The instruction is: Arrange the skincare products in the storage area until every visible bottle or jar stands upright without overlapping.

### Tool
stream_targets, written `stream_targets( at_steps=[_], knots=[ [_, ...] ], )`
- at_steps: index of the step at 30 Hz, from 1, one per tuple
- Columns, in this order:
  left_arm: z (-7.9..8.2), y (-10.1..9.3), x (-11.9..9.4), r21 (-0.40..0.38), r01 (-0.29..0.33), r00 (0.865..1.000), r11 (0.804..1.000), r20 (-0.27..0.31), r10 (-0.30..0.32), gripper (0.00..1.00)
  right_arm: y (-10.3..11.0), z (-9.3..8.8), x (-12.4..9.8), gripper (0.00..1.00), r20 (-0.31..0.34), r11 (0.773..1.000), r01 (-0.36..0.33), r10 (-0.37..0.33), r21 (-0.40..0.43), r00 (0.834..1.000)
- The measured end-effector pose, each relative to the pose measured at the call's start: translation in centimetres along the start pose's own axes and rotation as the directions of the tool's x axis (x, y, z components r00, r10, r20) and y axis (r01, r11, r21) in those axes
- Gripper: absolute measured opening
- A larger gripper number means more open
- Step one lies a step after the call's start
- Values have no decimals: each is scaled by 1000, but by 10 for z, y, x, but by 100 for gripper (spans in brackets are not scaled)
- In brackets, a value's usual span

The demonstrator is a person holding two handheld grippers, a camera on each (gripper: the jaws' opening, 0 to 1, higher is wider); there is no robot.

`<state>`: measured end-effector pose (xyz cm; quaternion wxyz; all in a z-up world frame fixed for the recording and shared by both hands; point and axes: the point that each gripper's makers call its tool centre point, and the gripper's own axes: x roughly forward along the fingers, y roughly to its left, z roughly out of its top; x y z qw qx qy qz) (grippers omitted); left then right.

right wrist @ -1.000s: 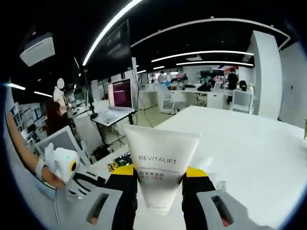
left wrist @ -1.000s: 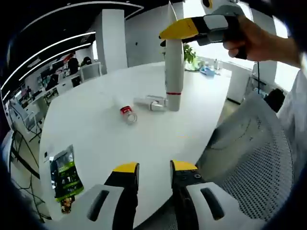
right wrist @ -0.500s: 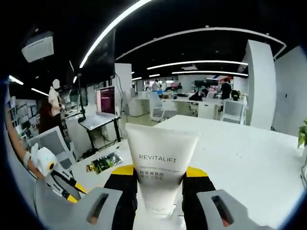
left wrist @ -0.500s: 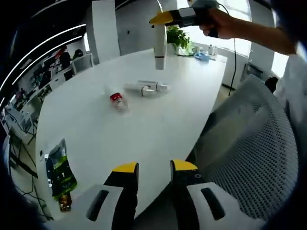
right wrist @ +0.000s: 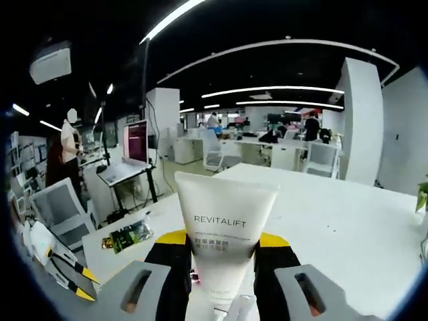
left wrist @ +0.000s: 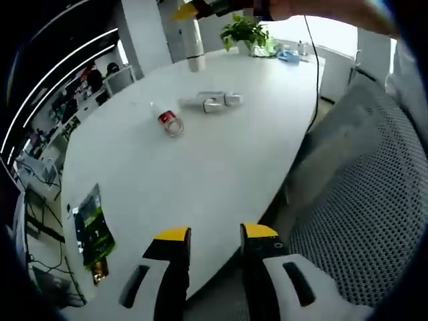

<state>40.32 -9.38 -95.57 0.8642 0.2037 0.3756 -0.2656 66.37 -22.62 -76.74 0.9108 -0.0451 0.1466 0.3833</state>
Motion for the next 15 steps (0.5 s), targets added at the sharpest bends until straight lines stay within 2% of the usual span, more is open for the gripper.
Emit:
stream_targets(
  at_steps=[3,7,15],
  knots=[
    [-3,-3,1,24,10,1000,1000,-16,-10,24,-14,-2,15,31,-7,999,28,-28,24,1000],
    [-6,1,2,11,0,1000,1000,-31,0,23,-31,-6,34,31,-13,997,64,-64,50,998],
    [-11,3,4,10,-16,999,1000,-46,17,22,-55,-22,70,31,-47,991,127,-125,48,991]
  ],
)
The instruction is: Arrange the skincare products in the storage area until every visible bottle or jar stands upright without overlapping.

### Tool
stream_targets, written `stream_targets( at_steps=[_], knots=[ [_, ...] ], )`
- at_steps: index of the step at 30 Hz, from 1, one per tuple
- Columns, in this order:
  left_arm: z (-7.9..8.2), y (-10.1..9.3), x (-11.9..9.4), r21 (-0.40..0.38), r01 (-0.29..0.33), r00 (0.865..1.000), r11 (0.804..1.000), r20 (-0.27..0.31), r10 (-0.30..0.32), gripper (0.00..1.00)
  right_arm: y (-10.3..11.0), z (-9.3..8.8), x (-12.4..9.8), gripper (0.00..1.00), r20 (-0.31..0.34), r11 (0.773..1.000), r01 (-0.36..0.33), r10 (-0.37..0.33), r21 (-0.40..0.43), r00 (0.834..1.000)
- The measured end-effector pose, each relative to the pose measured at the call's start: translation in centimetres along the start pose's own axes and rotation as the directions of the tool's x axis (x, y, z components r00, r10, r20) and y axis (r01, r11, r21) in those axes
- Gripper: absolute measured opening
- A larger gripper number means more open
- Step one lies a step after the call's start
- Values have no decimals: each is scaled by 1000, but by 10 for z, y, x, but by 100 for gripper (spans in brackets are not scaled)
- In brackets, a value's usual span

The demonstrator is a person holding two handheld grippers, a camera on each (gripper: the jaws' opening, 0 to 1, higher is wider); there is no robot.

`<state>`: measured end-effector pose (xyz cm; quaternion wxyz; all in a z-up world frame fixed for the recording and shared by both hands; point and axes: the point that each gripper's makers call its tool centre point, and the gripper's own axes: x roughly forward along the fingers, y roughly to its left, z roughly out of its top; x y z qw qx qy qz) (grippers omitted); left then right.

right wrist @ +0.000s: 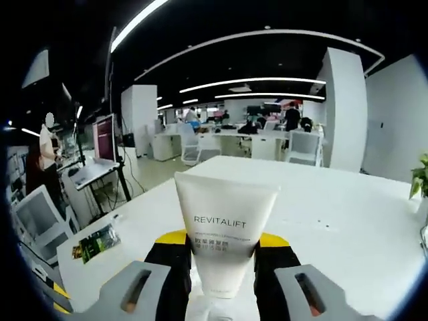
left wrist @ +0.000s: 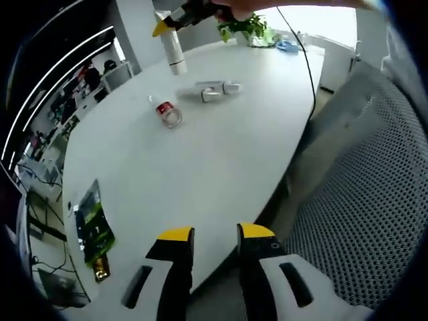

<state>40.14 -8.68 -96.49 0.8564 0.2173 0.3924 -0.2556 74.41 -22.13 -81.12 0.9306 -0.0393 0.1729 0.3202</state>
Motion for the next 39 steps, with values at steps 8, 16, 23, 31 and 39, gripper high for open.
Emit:
stream_targets(
  at_steps=[8,16,23,31,39],
  knots=[
    [-3,1,1,-4,-11,1000,1000,-6,11,18,-12,-18,23,31,-36,998,56,-56,-4,998],
    [-8,-5,4,1,10,1000,1000,-18,-10,17,-21,-30,39,31,-55,993,117,-117,2,992],
    [-15,-6,6,-6,20,999,1000,-25,-21,17,-24,-38,50,31,-66,984,180,-180,-9,981],
    [-22,-9,7,-6,38,998,999,-49,-38,14,-27,-42,50,31,-34,963,267,-266,23,963],
    [-21,-7,6,-5,30,999,1000,-36,-30,14,-34,-38,54,31,-27,953,303,-302,4,953]
  ],
)
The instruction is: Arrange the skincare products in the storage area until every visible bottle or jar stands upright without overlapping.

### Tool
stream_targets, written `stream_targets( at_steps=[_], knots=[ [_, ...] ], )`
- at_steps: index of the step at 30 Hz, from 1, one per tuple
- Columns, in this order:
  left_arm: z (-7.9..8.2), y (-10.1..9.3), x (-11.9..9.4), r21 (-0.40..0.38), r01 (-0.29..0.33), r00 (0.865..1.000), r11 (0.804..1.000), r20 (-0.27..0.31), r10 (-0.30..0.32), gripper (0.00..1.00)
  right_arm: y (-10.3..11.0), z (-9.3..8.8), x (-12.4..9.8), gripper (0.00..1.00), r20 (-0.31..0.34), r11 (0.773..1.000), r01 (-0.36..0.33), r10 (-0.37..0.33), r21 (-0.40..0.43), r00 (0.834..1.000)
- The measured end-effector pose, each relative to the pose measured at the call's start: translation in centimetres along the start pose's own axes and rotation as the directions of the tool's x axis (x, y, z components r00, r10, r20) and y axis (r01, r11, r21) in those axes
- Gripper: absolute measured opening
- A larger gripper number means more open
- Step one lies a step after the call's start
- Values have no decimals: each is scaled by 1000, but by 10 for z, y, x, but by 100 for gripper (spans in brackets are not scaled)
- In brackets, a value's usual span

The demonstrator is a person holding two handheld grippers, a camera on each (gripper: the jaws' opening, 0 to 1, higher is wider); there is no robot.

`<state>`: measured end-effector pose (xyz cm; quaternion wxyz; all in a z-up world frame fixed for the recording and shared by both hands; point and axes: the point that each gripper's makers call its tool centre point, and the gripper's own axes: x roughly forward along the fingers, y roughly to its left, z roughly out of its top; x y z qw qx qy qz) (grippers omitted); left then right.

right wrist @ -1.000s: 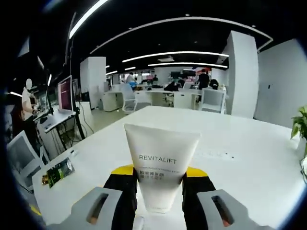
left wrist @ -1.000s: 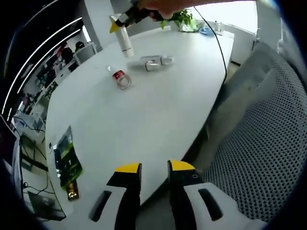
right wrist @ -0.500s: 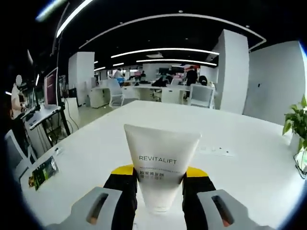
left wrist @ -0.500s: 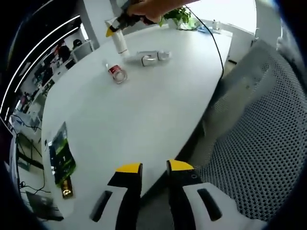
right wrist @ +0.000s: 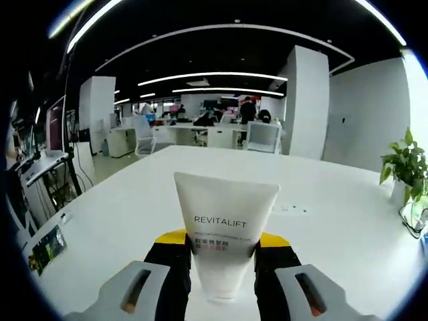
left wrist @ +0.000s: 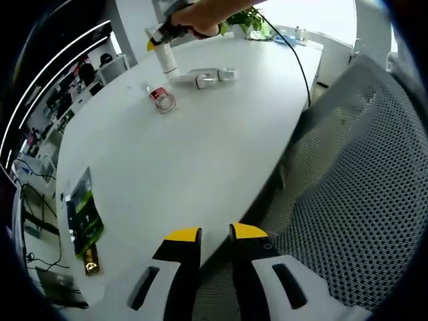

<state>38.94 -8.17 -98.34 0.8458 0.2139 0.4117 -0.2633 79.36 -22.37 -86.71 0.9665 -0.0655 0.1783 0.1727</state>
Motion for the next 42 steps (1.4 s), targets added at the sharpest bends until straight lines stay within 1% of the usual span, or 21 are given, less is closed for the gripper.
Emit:
stream_targets(
  at_steps=[3,6,9,11,16,19,22,24,26,28,31,32,34,35,36,37,38,39,40,41,42],
  knots=[
    [0,1,0,0,-3,1000,1000,1,3,13,-5,0,1,31,-2,1000,6,-6,-2,1000],
    [1,1,-1,2,-4,1000,1000,5,4,12,-9,1,1,32,-1,999,3,-3,-35,1000],
    [-1,1,-1,3,-3,1000,1000,-1,3,12,-19,-1,-1,32,-2,999,18,-18,-27,1000],
    [-1,0,0,3,1,1000,1000,-4,-1,11,-22,-2,-1,32,-3,1000,19,-19,-17,1000],
    [-1,1,-1,1,1,1000,1000,-2,-1,11,-22,-2,-1,33,-5,1000,-7,7,7,1000],
    [0,0,-2,7,1,1000,1000,5,-1,11,-21,-2,0,34,-3,1000,-23,23,-6,1000],
    [0,1,-2,6,-1,1000,1000,0,1,11,-22,-2,0,35,-8,999,-42,42,4,999],
    [0,1,-1,7,-2,1000,1000,-1,2,11,-22,-2,-2,39,-9,999,-49,49,10,999],
    [0,1,-1,6,-3,1000,1000,-1,3,11,-24,-2,-5,47,-5,999,-53,53,10,999],
    [0,2,-2,6,-4,1000,1000,-2,4,11,-25,-2,-8,49,-6,998,-59,59,6,998],
    [-1,2,-2,7,-5,1000,1000,-4,5,11,-30,2,-21,56,5,998,-63,63,8,998],
    [-1,2,-2,6,-5,1000,1000,-4,5,11,-32,6,-30,60,18,998,-68,68,7,998],
    [0,3,-2,7,-9,1000,1000,-1,9,11,-36,12,-42,63,34,998,-69,68,0,997],
    [0,3,-2,6,-11,1000,1000,0,11,11,-36,17,-52,63,41,997,-79,80,-10,996],
    [1,3,-2,5,-11,1000,1000,1,11,11,-37,24,-60,62,65,996,-81,83,-43,994],
    [1,4,-3,4,-15,1000,1000,3,15,11,-39,40,-74,59,122,992,-60,74,-114,990],
    [2,4,-2,6,-16,1000,1000,7,16,11,-37,48,-82,56,149,984,-59,84,-167,985],
    [2,4,-3,5,-16,1000,1000,5,16,11,-30,59,-94,55,175,973,-73,113,-220,978],
    [3,3,-3,6,-15,1000,1000,5,15,11,-25,66,-101,54,191,963,-85,136,-255,972],
    [3,3,-3,7,-15,1000,1000,6,15,11,-15,74,-109,54,198,952,-112,173,-284,965],
    [3,3,-2,7,-14,1000,1000,5,14,11,-10,77,-114,54,191,940,-127,194,-316,962]
  ],
)
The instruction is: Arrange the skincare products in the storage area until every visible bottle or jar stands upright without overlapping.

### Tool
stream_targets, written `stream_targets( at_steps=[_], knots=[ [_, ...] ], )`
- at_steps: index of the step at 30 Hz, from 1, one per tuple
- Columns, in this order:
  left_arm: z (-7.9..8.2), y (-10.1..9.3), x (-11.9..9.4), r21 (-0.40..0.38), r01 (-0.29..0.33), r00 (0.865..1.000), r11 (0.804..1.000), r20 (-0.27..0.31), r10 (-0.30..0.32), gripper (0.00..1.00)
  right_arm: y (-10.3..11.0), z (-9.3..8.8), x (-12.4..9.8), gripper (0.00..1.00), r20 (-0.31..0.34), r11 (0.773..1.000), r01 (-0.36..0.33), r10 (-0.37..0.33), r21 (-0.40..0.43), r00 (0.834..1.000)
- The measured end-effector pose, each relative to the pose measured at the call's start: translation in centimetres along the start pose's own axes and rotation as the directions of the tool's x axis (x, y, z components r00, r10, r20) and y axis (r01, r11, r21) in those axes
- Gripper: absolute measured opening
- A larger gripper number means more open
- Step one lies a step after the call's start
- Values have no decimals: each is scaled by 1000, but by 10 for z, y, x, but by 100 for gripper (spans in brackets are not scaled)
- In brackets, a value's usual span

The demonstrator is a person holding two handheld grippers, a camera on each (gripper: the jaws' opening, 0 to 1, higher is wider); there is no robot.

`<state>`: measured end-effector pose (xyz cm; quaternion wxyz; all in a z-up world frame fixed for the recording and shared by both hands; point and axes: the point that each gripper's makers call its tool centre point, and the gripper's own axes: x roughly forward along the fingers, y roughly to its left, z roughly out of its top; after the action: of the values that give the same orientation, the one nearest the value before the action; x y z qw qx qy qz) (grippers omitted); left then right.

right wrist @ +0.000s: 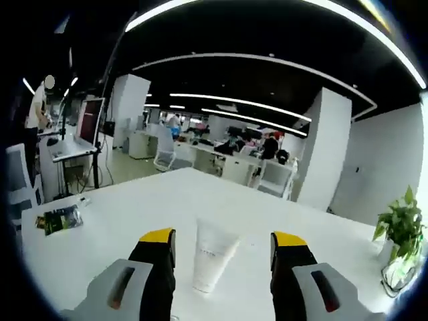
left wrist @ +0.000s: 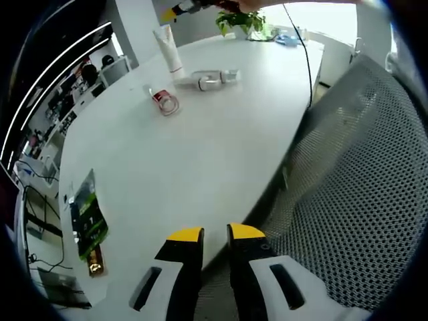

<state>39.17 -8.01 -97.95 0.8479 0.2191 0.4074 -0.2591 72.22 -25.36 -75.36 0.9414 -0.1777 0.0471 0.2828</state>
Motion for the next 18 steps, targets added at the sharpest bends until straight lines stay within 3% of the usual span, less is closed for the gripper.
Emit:
stream_targets(
  at_steps=[2,4,5,9,11,12,14,15,16,18],
  knots=[
    [-1,0,0,3,2,1000,1000,-2,-2,10,22,12,-2,53,3,992,-93,94,-82,996],
    [-1,0,0,0,0,1000,1000,-3,0,10,51,15,0,57,-12,969,-226,225,-98,974],
    [-1,2,0,-4,-6,1000,1000,-4,6,11,69,12,0,55,-52,944,-298,293,-141,955],
    [-1,3,-1,-2,-9,1000,1000,-6,9,10,106,6,8,44,-125,841,-437,420,-320,899],
    [-1,3,-1,-1,-12,1000,1000,-6,12,10,127,0,13,50,-171,777,-527,501,-344,849],
    [-1,4,-1,-2,-14,1000,1000,-6,14,10,141,-8,14,51,-226,716,-604,561,-349,796],
    [-2,4,-1,-5,-14,1000,1000,-13,14,10,151,-25,19,54,-323,640,-671,588,-375,742],
    [-3,5,-1,-5,-16,1000,1000,-15,16,10,154,-33,24,54,-364,589,-694,592,-414,719],
    [-3,5,-1,-6,-17,1000,1000,-15,17,9,159,-42,27,54,-417,521,-736,608,-432,676],
    [-4,5,0,-8,-18,1000,1000,-16,18,9,163,-53,32,56,-472,464,-779,621,-422,626]
  ],
)
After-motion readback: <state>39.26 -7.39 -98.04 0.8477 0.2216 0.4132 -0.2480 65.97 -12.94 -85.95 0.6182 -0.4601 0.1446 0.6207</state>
